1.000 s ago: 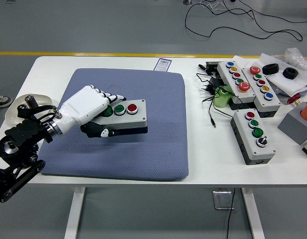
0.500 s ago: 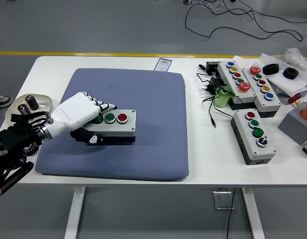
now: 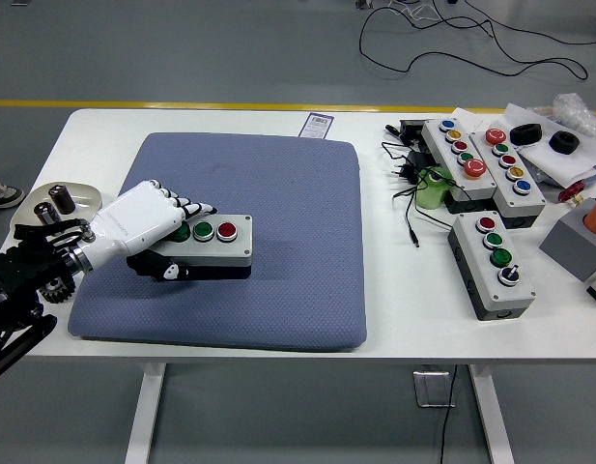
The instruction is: Pick up the button,place it on the desk,press the button,press the button
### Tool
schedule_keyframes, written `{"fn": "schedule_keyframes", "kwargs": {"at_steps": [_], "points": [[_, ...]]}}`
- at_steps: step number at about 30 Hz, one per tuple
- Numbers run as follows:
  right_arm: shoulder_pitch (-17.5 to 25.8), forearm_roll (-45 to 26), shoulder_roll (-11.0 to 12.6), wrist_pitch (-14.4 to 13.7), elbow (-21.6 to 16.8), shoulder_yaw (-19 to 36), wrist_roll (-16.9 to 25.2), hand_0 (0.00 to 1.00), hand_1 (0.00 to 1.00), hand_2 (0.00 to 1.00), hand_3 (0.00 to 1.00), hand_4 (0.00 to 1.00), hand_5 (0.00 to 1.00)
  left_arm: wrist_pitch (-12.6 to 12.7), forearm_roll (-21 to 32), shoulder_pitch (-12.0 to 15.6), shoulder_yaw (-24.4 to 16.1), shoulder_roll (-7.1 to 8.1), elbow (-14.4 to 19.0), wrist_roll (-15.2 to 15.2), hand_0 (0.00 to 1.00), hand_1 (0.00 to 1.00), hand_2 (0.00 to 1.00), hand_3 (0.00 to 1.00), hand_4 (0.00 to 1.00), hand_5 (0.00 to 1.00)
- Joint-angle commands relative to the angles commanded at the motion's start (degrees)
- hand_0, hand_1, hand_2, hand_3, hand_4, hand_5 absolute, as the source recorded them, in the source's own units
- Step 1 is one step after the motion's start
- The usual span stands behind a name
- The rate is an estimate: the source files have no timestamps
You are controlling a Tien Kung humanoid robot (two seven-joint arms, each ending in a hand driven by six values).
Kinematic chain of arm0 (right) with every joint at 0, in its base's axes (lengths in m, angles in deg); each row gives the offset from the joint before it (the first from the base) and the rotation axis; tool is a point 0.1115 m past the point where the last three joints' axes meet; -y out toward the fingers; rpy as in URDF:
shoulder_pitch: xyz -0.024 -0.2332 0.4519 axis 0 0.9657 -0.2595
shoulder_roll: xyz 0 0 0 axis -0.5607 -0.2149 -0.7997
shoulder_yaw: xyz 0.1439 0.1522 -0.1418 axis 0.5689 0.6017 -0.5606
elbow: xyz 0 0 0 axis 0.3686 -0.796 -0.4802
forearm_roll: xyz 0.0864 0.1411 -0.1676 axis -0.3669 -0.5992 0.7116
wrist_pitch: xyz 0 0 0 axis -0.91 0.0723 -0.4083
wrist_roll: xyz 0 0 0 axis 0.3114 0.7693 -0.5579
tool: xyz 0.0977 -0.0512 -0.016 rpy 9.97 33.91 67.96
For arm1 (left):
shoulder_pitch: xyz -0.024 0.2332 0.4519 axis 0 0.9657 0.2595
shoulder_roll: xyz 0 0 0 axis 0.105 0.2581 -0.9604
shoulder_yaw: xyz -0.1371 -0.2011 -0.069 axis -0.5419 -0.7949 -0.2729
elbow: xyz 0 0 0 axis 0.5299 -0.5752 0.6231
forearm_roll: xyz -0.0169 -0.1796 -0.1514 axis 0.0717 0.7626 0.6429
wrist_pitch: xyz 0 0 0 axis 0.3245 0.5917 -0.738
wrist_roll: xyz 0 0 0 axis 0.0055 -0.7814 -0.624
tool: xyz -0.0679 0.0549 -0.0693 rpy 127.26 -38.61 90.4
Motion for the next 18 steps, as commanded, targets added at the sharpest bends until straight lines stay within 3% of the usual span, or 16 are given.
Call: {"fn": "schedule_keyframes", "kwargs": {"at_steps": [4,5,10,11,16,17,18], "points": [[0.03,-0.02,0.00,0.00,0.00,-0.01,0.02,0.654,0.664,0.676,0.586,0.422,0.259,-1.39,0.00,0.09,-0.22,0.00,0.09,-1.49,0.054,0.002,0.002,0.338,0.752,0.442],[0.04,-0.05,0.00,0.01,0.00,-0.02,0.03,0.654,0.663,0.676,0.585,0.422,0.259,-2.66,0.00,0.10,-0.33,0.00,0.19,-2.24,0.089,0.103,0.156,0.459,0.775,0.497],[0.11,0.01,-0.03,0.01,0.00,0.05,0.02,0.654,0.663,0.676,0.585,0.422,0.259,-8.12,0.00,0.40,-0.86,-0.04,0.74,-4.67,0.089,0.103,0.156,0.459,0.775,0.497],[0.12,0.02,-0.05,0.01,0.00,0.08,0.02,0.654,0.663,0.676,0.585,0.422,0.259,-8.69,0.00,0.43,-0.87,-0.04,0.82,-4.84,0.290,0.400,0.460,0.618,0.833,0.652],[0.13,0.08,-0.07,-0.03,0.00,0.15,-0.01,0.654,0.663,0.676,0.585,0.422,0.259,-13.22,0.00,0.55,-1.04,0.10,1.25,-5.27,0.290,0.400,0.460,0.618,0.833,0.652],[0.13,0.06,-0.07,-0.02,0.00,0.13,-0.01,0.654,0.664,0.676,0.585,0.422,0.260,-13.41,0.00,0.58,-1.11,0.10,1.25,-5.24,0.733,0.739,0.825,0.797,0.846,0.687],[0.15,0.09,-0.08,-0.03,0.00,0.15,-0.03,0.654,0.664,0.676,0.585,0.422,0.260,-13.59,0.00,0.64,-1.23,0.11,1.27,-5.24,0.733,0.739,0.825,0.797,0.846,0.687]]}}
